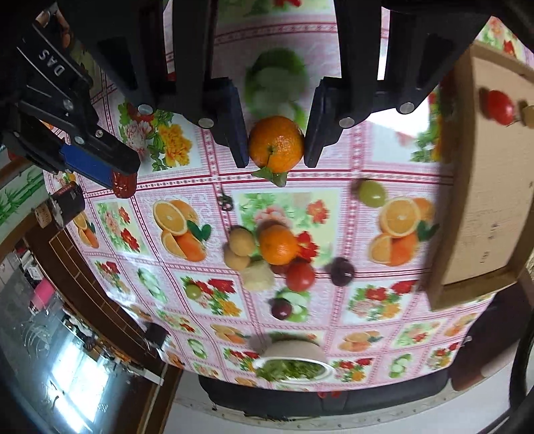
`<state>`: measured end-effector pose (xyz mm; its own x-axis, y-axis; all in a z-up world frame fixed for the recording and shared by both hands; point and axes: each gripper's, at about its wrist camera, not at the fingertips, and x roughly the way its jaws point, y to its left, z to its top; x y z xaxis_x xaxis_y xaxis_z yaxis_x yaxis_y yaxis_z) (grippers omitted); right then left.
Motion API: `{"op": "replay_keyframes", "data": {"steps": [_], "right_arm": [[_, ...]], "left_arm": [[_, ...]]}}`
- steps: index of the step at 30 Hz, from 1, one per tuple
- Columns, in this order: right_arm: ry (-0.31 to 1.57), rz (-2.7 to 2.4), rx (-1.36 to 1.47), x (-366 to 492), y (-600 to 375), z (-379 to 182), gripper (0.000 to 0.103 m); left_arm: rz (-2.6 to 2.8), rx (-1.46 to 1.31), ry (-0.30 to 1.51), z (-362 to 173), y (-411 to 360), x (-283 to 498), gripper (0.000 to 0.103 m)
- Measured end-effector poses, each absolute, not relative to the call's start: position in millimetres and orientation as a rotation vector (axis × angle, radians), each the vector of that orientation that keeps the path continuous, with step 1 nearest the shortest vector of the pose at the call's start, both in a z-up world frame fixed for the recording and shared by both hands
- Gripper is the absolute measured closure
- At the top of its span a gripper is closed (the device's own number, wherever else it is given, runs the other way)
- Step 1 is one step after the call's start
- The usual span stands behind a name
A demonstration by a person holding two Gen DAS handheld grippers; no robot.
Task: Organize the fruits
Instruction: 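Grasp the red date with the right tool while the left grasps a mandarin orange, then carry the date and mandarin into the tray and open both tools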
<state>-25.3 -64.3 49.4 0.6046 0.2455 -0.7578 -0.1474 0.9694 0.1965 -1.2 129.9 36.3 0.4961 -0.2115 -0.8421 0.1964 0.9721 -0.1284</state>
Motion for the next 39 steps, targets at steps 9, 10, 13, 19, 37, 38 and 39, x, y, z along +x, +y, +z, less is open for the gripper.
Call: {"op": "replay_keyframes", "data": {"steps": [9,10,13,19,37,38,39], "right_arm": [[0.895,0.286,0.089,-26,-35,57,0.075],[0.895,0.293,0.085,-26,-31,57,0.075],[0.895,0.315,0.075,-27,-21,59,0.075],[0.898,0.348,0.05,-26,-3,61,0.075],[0.889,0.455,-0.003,-16,55,70,0.075],[0.888,0.462,-0.004,-15,58,70,0.075],[0.887,0.472,-0.005,-14,62,70,0.075]], "left_arm": [[-0.164,-0.027,0.964,53,163,-16,0.072],[-0.157,-0.029,0.962,54,166,-17,0.072],[-0.14,-0.038,0.954,56,176,-19,0.072],[-0.109,-0.051,0.932,62,193,-22,0.072],[-0.022,-0.109,0.911,68,248,-21,0.072],[-0.015,-0.114,0.911,68,252,-20,0.072],[-0.007,-0.12,0.911,68,257,-20,0.072]]}}
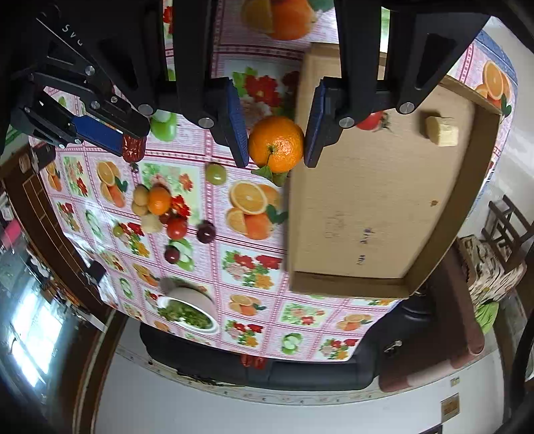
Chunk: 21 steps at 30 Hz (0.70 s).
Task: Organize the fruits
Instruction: 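Carry the date and mandarin into the tray and open both tools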
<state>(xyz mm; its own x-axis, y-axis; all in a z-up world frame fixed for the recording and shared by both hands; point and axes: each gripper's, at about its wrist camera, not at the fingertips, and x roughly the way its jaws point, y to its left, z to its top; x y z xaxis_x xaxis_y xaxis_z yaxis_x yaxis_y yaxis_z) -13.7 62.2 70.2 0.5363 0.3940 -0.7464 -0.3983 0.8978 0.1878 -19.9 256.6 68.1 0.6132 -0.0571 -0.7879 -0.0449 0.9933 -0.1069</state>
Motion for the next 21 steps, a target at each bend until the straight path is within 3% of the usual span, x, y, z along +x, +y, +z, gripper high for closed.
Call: {"op": "replay_keyframes", "data": {"steps": [21], "right_arm": [[0.903,0.683,0.003,23,165,67,0.075]], "left_arm": [[0.249,-0.235,0.919,56,366,-11,0.071]]}}
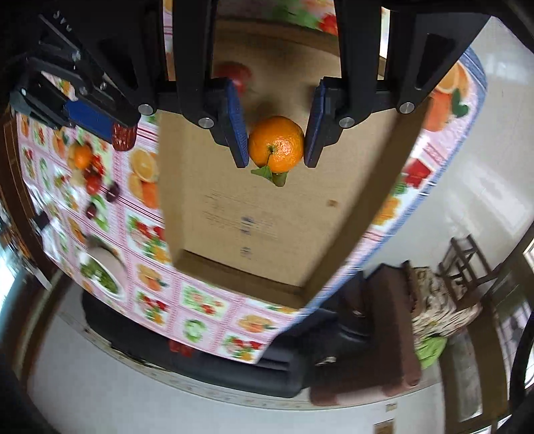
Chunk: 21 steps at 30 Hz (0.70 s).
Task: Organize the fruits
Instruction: 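Carry the date and mandarin into the tray and open both tools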
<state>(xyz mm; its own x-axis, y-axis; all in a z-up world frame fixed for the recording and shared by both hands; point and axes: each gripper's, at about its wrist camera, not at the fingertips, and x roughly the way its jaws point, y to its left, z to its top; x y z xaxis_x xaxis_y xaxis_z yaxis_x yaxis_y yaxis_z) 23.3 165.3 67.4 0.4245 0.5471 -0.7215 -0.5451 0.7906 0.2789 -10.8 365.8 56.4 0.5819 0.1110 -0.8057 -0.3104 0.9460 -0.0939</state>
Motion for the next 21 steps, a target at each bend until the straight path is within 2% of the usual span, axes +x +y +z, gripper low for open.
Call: {"op": "replay_keyframes", "data": {"steps": [9,16,21], "right_arm": [[0.978,0.743,-0.065,46,231,37,0.076],[1.025,0.741,-0.111,44,244,19,0.075],[1.023,0.741,-0.114,44,244,20,0.071]], "left_arm": [[0.328,-0.243,0.966,34,398,1,0.071],[0.323,-0.254,1.016,16,400,4,0.071],[0.316,-0.281,1.017,17,401,3,0.071]]}}
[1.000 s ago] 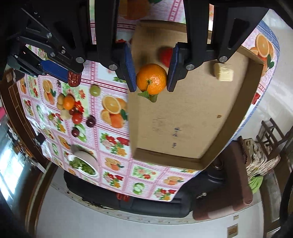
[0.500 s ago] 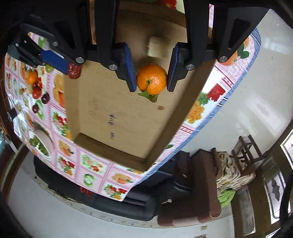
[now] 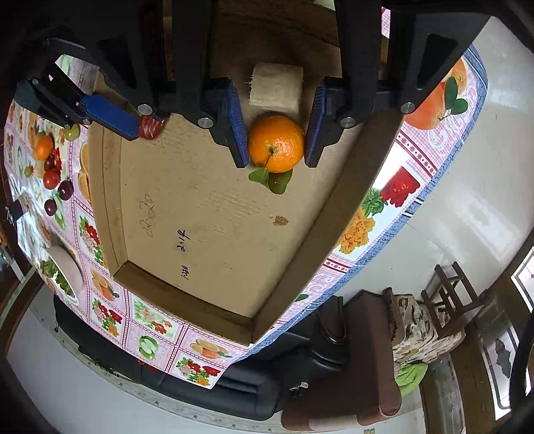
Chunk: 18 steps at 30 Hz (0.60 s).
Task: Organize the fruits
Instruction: 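Carry the date and mandarin into the tray and open both tools, then withdraw both tools from the tray back toward the fruit cluster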
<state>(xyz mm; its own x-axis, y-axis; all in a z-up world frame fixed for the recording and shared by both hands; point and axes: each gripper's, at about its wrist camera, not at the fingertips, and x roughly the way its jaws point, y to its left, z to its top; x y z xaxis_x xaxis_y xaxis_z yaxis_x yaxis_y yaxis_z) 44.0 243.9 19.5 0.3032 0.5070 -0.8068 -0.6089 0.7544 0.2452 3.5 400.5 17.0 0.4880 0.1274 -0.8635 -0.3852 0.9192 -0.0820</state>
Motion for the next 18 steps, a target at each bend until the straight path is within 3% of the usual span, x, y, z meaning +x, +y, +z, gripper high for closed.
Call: {"op": "replay_keyframes", "data": {"steps": [4,9,18], "right_arm": [[1.005,0.737,-0.102,41,239,26,0.057],[0.987,0.733,-0.07,37,223,35,0.057],[0.94,0.698,0.024,22,163,53,0.055]], "left_arm": [[0.323,-0.281,1.017,20,399,2,0.062],[0.313,-0.292,0.971,36,394,-7,0.056],[0.24,-0.282,0.934,57,363,-15,0.056]]}}
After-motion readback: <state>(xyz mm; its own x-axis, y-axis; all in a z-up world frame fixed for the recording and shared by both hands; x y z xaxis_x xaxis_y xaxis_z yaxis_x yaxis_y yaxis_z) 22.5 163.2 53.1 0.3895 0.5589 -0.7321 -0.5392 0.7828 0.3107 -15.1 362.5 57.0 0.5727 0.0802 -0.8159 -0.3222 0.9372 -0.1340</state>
